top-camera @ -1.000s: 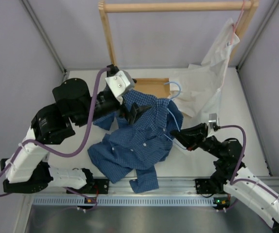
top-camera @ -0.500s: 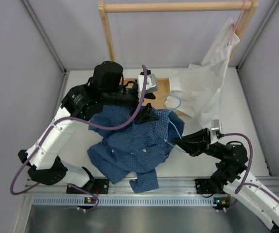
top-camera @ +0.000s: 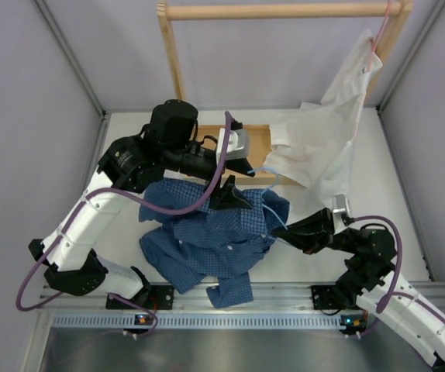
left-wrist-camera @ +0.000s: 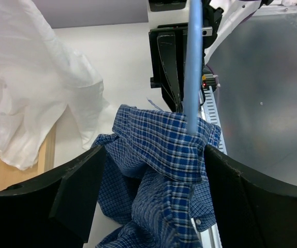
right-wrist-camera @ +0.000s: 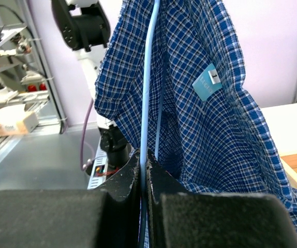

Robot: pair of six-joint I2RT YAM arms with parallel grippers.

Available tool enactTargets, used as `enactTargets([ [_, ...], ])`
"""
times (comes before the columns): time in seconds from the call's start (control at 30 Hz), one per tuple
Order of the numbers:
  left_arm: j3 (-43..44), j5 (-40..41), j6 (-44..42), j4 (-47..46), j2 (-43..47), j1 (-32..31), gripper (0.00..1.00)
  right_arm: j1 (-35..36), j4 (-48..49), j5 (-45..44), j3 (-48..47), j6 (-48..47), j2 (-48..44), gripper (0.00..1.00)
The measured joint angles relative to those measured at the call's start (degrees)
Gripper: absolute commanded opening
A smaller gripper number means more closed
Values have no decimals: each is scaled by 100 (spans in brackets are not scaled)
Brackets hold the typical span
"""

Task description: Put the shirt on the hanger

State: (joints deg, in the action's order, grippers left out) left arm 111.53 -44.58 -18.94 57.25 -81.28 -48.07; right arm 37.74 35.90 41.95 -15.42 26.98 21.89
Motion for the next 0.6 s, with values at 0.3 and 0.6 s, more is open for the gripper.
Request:
enactTargets([
  [0.3, -39, -365, 127, 35, -140, 0, 53, 0, -184, 299, -197, -125, 192, 0],
  [0.6, -205, -719, 122, 79, -133, 0, 42, 0, -393, 358, -278, -289, 219, 0],
])
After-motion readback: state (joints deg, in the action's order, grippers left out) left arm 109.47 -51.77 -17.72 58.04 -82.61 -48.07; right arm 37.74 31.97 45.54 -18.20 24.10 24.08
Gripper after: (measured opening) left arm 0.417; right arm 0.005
